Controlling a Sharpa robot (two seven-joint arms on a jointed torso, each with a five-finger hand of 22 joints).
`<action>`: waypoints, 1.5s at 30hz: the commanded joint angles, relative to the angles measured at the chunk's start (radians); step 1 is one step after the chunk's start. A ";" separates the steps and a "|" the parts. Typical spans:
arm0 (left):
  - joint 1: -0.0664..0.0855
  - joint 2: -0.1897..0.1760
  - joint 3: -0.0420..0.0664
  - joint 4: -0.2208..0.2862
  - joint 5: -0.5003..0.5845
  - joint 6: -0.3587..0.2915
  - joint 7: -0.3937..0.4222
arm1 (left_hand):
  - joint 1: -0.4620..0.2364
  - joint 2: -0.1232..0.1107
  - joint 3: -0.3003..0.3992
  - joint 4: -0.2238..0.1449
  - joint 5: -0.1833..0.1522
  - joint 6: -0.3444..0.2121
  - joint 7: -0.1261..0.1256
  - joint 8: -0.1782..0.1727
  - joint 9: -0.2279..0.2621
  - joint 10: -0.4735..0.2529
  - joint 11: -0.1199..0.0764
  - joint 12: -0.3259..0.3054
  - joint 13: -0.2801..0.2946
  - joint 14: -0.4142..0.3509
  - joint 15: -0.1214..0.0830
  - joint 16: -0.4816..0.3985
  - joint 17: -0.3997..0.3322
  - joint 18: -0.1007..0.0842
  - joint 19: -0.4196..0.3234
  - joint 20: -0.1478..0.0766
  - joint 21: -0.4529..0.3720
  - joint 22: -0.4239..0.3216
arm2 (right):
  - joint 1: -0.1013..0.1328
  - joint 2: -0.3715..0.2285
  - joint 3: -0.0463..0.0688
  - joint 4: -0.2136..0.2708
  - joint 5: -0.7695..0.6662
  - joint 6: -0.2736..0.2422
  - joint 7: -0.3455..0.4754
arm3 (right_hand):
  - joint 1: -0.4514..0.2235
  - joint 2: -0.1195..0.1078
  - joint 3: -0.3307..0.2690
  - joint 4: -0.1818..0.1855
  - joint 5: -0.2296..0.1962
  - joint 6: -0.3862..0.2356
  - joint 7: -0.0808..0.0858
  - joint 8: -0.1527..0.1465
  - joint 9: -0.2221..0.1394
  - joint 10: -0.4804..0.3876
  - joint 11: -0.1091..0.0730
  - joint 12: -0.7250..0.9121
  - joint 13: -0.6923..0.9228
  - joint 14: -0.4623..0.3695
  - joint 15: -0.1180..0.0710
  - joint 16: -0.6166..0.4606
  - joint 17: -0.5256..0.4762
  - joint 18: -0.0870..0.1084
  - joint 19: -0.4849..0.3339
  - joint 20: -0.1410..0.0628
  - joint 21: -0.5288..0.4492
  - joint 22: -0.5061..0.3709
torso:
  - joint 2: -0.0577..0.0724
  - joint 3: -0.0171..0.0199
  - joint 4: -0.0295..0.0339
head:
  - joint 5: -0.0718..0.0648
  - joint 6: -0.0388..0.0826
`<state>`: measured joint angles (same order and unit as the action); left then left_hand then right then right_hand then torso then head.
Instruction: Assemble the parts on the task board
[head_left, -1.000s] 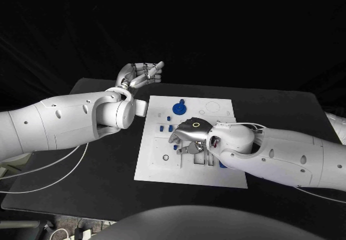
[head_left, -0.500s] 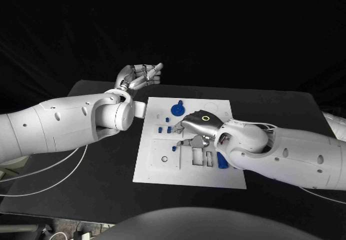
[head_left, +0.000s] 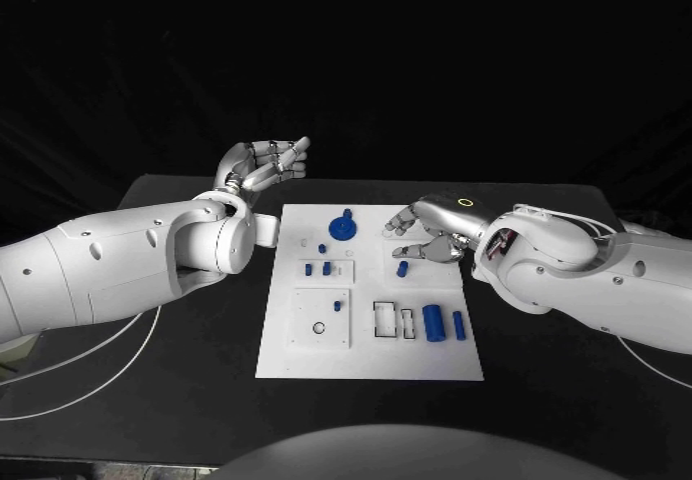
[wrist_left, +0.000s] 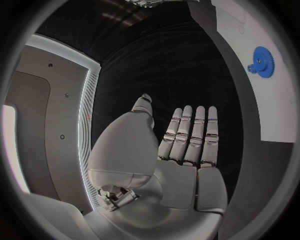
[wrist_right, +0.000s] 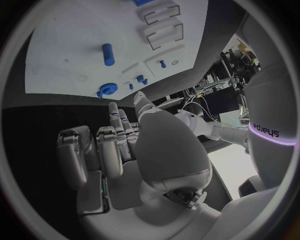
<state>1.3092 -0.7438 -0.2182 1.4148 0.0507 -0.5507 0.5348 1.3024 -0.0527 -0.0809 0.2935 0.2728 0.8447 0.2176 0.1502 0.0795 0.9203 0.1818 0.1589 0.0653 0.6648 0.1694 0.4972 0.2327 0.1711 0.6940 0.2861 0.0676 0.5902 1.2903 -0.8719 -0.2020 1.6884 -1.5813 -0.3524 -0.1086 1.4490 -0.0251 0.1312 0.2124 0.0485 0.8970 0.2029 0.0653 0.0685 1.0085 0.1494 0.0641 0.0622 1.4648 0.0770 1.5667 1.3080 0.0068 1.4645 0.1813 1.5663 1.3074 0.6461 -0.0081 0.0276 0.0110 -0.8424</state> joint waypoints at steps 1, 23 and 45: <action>0.001 0.002 0.001 0.001 -0.004 0.016 0.013 | 0.002 0.011 0.001 0.000 0.003 -0.007 0.004 0.005 -0.001 -0.008 0.000 0.003 -0.001 -0.007 0.000 0.003 -0.002 0.007 0.006 0.001 -0.002 -0.002 | 0.001 -0.005 0.000 -0.005 0.020 0.077 -0.030 | -0.009 0.002 -0.009 0.000 0.000 -0.011 0.001 -0.003 -0.002 -0.014 0.003 -0.004 -0.001 0.106 0.009 0.004 0.263 -0.007 0.106 0.010 0.004 0.263 | 0.000 0.0016 0.0009 | -0.003 0.000; 0.001 -0.009 0.001 0.003 -0.004 0.009 0.015 | 0.003 0.012 0.000 0.000 0.003 -0.008 0.003 0.005 -0.001 -0.009 0.000 0.004 -0.001 -0.007 0.000 0.005 -0.003 0.007 0.006 0.001 -0.002 -0.003 | -0.022 0.023 -0.001 -0.051 -0.040 0.220 -0.100 | -0.022 -0.013 -0.041 0.000 -0.001 -0.001 -0.003 0.007 0.003 -0.015 -0.002 0.007 0.003 0.106 0.007 0.004 0.263 -0.007 0.106 0.012 0.004 0.263 | 0.000 -0.0005 0.0023 | -0.003 -0.007; 0.001 -0.009 0.001 0.004 -0.004 0.007 0.016 | 0.004 0.013 0.000 0.000 0.004 -0.007 0.003 0.007 -0.001 -0.008 0.000 0.006 -0.001 -0.007 0.000 0.006 -0.005 0.007 0.007 0.001 -0.002 -0.005 | -0.034 0.067 -0.001 -0.091 -0.044 0.266 -0.114 | 0.025 0.033 -0.029 -0.013 -0.001 0.061 -0.044 0.022 0.009 0.048 -0.039 0.017 0.003 0.106 -0.034 0.004 0.263 -0.007 0.106 -0.023 0.004 0.263 | 0.000 -0.0015 0.0015 | 0.000 -0.004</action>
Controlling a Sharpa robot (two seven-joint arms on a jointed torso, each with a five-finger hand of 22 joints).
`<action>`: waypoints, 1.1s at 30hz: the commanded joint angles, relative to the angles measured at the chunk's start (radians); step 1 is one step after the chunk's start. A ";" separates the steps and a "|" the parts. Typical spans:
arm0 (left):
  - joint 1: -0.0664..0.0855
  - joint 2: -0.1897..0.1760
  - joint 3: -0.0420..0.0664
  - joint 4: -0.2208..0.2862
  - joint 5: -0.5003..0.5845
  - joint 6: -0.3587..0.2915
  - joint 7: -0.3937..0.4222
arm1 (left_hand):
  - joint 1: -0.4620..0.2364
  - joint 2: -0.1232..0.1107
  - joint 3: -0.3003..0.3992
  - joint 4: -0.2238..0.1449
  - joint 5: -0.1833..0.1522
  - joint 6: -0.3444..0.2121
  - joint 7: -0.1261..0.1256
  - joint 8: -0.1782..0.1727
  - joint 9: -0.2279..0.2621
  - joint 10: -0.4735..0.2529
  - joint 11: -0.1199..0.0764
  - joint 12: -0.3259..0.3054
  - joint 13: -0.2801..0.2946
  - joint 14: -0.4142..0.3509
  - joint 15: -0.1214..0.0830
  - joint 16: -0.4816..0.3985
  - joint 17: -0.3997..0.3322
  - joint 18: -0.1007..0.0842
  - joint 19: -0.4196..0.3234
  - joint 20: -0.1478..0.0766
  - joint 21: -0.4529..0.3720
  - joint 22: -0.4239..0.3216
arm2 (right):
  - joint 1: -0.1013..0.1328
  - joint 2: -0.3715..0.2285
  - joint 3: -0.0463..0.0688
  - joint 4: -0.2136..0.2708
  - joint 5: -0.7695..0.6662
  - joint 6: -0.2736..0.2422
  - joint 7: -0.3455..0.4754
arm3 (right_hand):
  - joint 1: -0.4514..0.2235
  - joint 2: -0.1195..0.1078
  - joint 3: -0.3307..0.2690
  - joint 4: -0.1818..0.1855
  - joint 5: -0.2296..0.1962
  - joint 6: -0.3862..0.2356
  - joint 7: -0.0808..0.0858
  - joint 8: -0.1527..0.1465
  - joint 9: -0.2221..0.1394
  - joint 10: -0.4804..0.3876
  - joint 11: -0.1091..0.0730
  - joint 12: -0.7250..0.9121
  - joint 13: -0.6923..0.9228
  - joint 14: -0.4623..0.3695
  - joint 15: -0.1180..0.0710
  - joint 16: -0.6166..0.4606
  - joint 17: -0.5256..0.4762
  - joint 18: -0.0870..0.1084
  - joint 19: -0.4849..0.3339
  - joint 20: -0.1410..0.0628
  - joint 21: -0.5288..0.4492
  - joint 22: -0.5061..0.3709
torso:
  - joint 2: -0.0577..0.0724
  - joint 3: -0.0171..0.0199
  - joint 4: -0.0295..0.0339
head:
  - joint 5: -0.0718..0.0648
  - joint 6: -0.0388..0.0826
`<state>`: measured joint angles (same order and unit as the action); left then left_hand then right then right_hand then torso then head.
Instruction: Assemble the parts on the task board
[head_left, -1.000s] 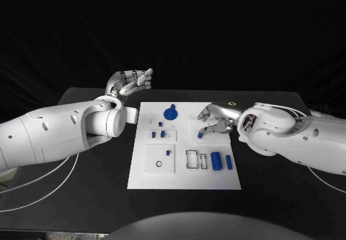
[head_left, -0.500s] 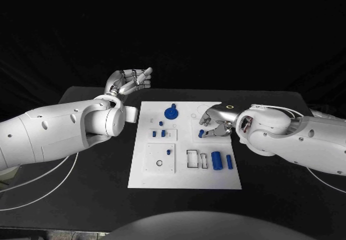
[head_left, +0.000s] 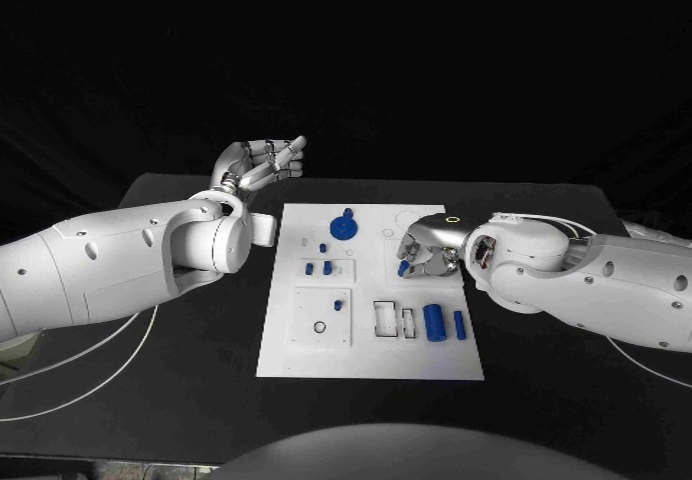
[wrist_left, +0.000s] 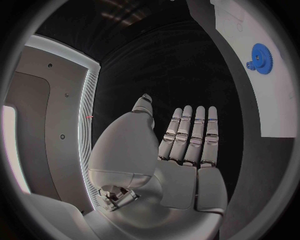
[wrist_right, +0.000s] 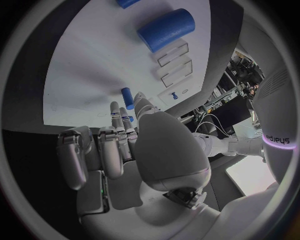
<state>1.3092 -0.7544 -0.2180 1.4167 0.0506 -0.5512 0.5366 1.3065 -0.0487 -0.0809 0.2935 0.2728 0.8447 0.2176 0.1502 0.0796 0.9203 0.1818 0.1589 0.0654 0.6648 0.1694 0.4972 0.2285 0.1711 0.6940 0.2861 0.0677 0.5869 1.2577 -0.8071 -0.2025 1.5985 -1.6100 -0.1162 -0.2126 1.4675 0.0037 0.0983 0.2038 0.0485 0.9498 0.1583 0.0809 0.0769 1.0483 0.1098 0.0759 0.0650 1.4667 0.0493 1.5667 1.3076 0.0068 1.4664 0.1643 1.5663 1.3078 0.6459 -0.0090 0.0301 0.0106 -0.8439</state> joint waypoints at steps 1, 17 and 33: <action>0.001 0.002 0.001 0.003 -0.004 0.008 0.014 | 0.000 0.009 0.000 0.000 0.004 -0.007 0.003 0.007 -0.001 -0.008 0.000 0.006 -0.001 -0.007 0.000 0.006 -0.001 0.007 0.007 0.001 -0.002 -0.002 | -0.002 0.002 0.000 -0.002 -0.015 0.030 -0.010 | 0.009 0.006 0.006 -0.005 -0.001 0.012 -0.002 0.008 0.001 0.012 -0.002 0.005 0.000 0.104 -0.009 0.004 0.263 -0.007 0.104 -0.008 0.004 0.263 | 0.001 -0.0003 -0.0006 | -0.001 -0.003; 0.001 0.004 0.001 0.001 -0.004 0.006 0.013 | 0.000 0.009 0.000 0.000 0.004 -0.007 0.003 0.007 -0.001 -0.008 0.000 0.006 -0.001 -0.007 0.000 0.006 -0.001 0.007 0.007 0.001 -0.002 -0.002 | -0.005 0.015 0.000 -0.007 -0.014 0.034 -0.017 | 0.027 0.023 0.020 -0.004 -0.001 0.034 -0.015 0.012 0.002 0.035 -0.014 0.005 -0.002 0.104 -0.024 0.004 0.263 -0.007 0.104 -0.024 0.004 0.263 | 0.000 -0.0001 0.0001 | 0.004 -0.006; 0.001 0.003 0.001 0.002 -0.004 0.007 0.013 | 0.000 0.009 0.000 0.000 0.004 -0.007 0.003 0.007 -0.001 -0.008 0.000 0.006 -0.001 -0.007 0.000 0.006 -0.001 0.007 0.007 0.001 -0.002 -0.002 | -0.007 0.017 0.000 -0.007 -0.014 0.045 -0.024 | 0.066 0.070 0.062 -0.007 0.000 0.099 -0.041 0.036 0.013 0.094 -0.037 0.012 -0.002 0.104 -0.044 0.004 0.263 -0.007 0.104 -0.043 0.004 0.263 | 0.000 0.0005 -0.0007 | 0.004 -0.005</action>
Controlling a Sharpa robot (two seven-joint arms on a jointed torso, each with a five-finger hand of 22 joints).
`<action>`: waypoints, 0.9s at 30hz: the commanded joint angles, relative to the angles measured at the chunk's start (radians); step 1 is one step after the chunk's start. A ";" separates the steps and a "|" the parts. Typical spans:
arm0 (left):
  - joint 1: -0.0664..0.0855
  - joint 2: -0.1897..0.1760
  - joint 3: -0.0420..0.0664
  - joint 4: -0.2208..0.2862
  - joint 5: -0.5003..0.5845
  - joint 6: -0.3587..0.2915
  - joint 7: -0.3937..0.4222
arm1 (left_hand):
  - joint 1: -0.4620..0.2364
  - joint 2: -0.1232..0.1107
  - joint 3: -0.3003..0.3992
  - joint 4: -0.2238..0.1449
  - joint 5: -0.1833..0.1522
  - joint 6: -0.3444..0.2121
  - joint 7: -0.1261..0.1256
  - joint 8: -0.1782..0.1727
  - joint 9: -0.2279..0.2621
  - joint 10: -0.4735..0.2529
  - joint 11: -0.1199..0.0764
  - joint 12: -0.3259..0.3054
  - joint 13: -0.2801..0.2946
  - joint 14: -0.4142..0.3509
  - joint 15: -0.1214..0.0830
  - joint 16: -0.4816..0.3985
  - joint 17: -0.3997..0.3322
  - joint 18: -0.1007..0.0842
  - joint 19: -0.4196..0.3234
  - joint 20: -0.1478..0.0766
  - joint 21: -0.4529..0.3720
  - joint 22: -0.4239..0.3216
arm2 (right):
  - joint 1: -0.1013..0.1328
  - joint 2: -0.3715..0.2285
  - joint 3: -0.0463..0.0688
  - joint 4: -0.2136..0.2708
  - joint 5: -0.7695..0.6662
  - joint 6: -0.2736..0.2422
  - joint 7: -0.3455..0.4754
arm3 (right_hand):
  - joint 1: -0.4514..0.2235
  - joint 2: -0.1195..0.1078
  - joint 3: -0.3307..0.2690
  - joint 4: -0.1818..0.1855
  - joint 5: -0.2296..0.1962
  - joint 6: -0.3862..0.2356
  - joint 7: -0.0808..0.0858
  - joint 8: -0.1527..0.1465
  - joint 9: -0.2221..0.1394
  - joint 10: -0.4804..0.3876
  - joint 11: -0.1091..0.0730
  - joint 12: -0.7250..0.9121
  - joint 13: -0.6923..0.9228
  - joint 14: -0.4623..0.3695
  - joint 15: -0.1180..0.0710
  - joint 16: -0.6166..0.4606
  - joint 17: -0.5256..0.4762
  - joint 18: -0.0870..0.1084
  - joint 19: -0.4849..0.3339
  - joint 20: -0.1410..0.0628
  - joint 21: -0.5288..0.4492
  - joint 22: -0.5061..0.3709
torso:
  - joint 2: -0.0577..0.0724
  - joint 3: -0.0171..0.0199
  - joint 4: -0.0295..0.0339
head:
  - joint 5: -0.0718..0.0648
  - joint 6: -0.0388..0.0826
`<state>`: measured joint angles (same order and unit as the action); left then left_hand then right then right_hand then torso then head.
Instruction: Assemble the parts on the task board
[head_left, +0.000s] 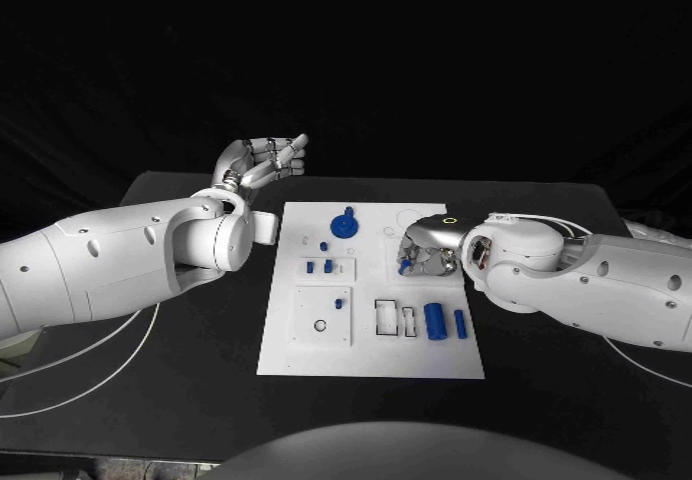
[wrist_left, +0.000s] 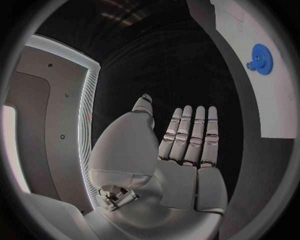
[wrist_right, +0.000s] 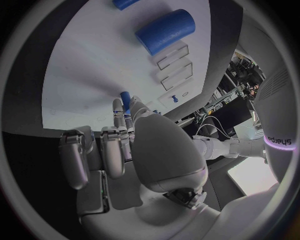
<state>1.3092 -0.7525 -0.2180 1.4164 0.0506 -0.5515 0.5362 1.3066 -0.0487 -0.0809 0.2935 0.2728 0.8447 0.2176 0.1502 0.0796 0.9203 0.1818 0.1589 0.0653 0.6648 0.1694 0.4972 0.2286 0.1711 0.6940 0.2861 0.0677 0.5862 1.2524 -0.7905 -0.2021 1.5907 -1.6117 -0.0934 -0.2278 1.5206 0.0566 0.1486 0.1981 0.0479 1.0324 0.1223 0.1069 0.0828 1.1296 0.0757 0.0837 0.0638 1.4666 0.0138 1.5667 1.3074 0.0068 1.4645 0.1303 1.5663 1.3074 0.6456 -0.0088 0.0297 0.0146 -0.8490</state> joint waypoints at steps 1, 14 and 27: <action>0.001 0.001 0.001 0.002 -0.003 0.007 0.013 | 0.000 0.009 0.000 0.000 0.004 -0.007 0.003 0.007 -0.001 -0.008 0.000 0.006 -0.001 -0.007 0.000 0.006 -0.001 0.007 0.007 0.001 -0.002 -0.001 | -0.001 0.001 -0.001 0.001 -0.013 0.022 -0.009 | 0.016 0.020 0.015 -0.003 0.000 0.020 -0.006 0.011 0.008 0.018 -0.004 0.004 -0.001 0.104 -0.010 0.004 0.263 -0.007 0.106 -0.011 0.004 0.263 | 0.000 0.0003 -0.0004 | 0.000 0.000; 0.001 0.000 0.001 0.004 -0.003 0.006 0.012 | 0.001 0.012 -0.001 0.000 0.004 -0.007 0.003 0.008 -0.001 -0.008 -0.001 0.008 -0.001 -0.007 0.000 0.010 -0.005 0.008 0.008 0.001 -0.002 -0.005 | -0.002 -0.004 -0.001 0.007 -0.014 -0.027 0.000 | 0.024 0.030 0.031 0.000 0.001 0.033 -0.009 0.013 0.010 0.038 -0.008 -0.002 -0.002 0.104 -0.016 0.004 0.263 -0.007 0.106 -0.018 0.004 0.263 | 0.001 -0.0004 -0.0002 | -0.001 0.003; 0.001 0.000 0.001 0.001 -0.003 0.006 0.011 | 0.001 0.012 -0.001 0.000 0.004 -0.007 0.003 0.008 -0.001 -0.008 -0.001 0.008 -0.001 -0.007 0.000 0.010 -0.005 0.008 0.008 0.001 -0.002 -0.005 | 0.015 -0.044 0.000 0.057 0.010 -0.146 0.022 | 0.023 0.019 0.030 0.003 0.001 0.038 -0.007 0.012 0.011 0.046 -0.006 -0.007 -0.003 0.104 -0.016 0.004 0.263 -0.007 0.106 -0.020 0.004 0.263 | 0.000 0.0002 -0.0007 | 0.004 0.009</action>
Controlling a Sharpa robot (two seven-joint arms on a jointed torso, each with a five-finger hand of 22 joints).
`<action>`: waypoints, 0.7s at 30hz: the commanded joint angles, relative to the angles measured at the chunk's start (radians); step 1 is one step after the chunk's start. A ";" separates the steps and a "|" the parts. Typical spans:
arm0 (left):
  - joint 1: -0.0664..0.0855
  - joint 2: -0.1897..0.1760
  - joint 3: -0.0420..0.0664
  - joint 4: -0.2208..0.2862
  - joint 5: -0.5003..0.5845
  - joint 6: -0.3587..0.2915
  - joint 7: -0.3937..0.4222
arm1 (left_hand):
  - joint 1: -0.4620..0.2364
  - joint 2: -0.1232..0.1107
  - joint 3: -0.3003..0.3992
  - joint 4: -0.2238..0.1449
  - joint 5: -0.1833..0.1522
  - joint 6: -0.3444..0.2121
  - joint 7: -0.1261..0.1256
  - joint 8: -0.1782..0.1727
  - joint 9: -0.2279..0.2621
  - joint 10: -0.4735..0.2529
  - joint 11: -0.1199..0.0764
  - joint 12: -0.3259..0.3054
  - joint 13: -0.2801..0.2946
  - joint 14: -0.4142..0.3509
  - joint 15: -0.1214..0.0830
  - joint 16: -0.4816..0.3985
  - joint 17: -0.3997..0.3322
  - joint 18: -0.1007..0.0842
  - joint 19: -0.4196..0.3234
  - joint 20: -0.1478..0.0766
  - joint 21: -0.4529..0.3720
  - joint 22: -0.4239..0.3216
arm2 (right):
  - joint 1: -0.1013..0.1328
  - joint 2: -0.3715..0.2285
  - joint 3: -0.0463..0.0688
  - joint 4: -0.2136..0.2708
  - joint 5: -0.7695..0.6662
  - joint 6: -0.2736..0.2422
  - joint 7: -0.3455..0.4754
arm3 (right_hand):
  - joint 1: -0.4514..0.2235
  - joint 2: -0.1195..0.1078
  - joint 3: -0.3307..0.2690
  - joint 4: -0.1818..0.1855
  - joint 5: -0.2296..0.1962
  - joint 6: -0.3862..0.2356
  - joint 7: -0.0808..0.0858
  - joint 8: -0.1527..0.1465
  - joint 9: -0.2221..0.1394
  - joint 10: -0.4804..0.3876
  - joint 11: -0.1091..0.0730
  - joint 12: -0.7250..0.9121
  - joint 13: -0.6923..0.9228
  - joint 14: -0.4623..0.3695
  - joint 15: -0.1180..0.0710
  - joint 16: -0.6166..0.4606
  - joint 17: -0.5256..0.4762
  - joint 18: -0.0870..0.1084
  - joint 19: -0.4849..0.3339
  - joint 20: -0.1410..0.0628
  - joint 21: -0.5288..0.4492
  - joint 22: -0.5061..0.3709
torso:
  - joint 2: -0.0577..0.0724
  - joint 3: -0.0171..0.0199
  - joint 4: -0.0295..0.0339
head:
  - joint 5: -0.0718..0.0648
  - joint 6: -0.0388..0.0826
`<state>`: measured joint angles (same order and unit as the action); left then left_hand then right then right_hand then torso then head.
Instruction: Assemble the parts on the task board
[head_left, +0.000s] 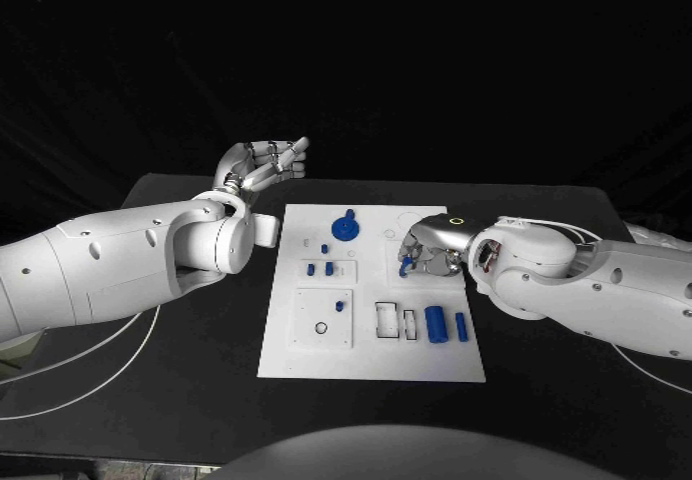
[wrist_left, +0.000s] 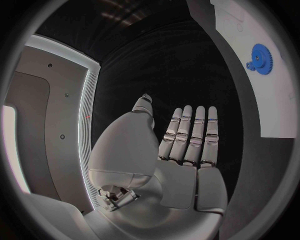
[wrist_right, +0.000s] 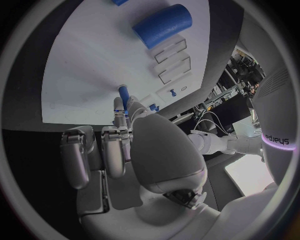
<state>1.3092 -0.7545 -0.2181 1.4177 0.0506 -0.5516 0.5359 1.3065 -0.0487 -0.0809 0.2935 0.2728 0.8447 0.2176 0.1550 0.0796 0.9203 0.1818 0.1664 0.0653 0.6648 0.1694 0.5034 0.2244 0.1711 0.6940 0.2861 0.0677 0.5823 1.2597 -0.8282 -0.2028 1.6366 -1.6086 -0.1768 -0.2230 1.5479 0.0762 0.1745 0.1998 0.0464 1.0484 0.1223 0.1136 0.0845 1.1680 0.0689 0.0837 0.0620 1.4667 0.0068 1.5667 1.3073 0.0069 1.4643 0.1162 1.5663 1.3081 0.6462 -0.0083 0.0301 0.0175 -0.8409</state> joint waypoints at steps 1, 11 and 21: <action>0.001 0.002 0.001 -0.002 -0.003 0.006 0.011 | 0.001 0.012 -0.001 0.000 0.004 -0.007 0.003 0.004 -0.001 -0.008 -0.001 0.001 -0.001 -0.007 0.000 0.004 -0.001 0.008 0.008 0.001 -0.002 -0.001 | 0.012 -0.010 0.001 0.016 0.010 -0.067 0.018 | -0.005 -0.001 0.004 0.001 0.002 0.022 -0.006 0.006 0.009 0.008 0.001 -0.007 -0.001 0.104 -0.008 0.004 0.264 -0.007 0.107 -0.006 0.004 0.263 | -0.001 -0.0005 -0.0014 | 0.002 0.001; 0.001 0.009 0.001 -0.010 -0.003 0.008 0.011 | 0.002 0.012 -0.001 0.000 0.004 -0.007 0.003 0.004 -0.001 -0.008 -0.001 0.001 -0.001 -0.007 0.000 0.004 -0.002 0.008 0.008 0.001 -0.002 -0.002 | 0.041 -0.042 0.003 0.076 0.024 -0.088 0.034 | -0.006 -0.004 0.003 0.002 0.002 0.023 -0.005 0.005 0.009 0.009 0.002 -0.009 -0.001 0.104 -0.007 0.004 0.264 -0.007 0.107 -0.005 0.004 0.263 | 0.000 0.0001 -0.0007 | 0.006 0.000; -0.001 0.018 0.001 -0.026 -0.003 0.010 0.011 | 0.002 0.013 -0.001 -0.001 0.004 -0.007 0.003 0.004 -0.001 -0.009 -0.001 0.002 -0.001 -0.007 0.000 0.005 -0.003 0.008 0.008 0.001 -0.002 -0.003 | 0.048 0.002 0.003 0.128 0.032 -0.058 0.086 | -0.003 -0.006 0.007 0.003 0.003 0.023 -0.002 0.003 0.009 0.012 0.005 -0.014 -0.001 0.104 0.000 0.004 0.264 -0.007 0.107 -0.002 0.004 0.263 | -0.001 0.0006 -0.0009 | 0.037 -0.011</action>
<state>1.3082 -0.7393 -0.2183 1.3927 0.0506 -0.5514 0.5355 1.3104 -0.0448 -0.0809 0.2935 0.2728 0.8447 0.2176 0.1550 0.0796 0.9203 0.1818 0.1664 0.0654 0.6648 0.1694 0.5034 0.2232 0.1711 0.6940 0.2861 0.0677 0.5811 1.3068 -0.8308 -0.2000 1.7571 -1.5786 -0.2465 -0.1800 1.5478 0.0759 0.1770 0.2029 0.0456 1.0491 0.1230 0.1137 0.0846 1.1714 0.0725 0.0756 0.0621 1.4667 0.0069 1.5667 1.3080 0.0068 1.4643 0.1162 1.5663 1.3078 0.6453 -0.0079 0.0297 0.0425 -0.8479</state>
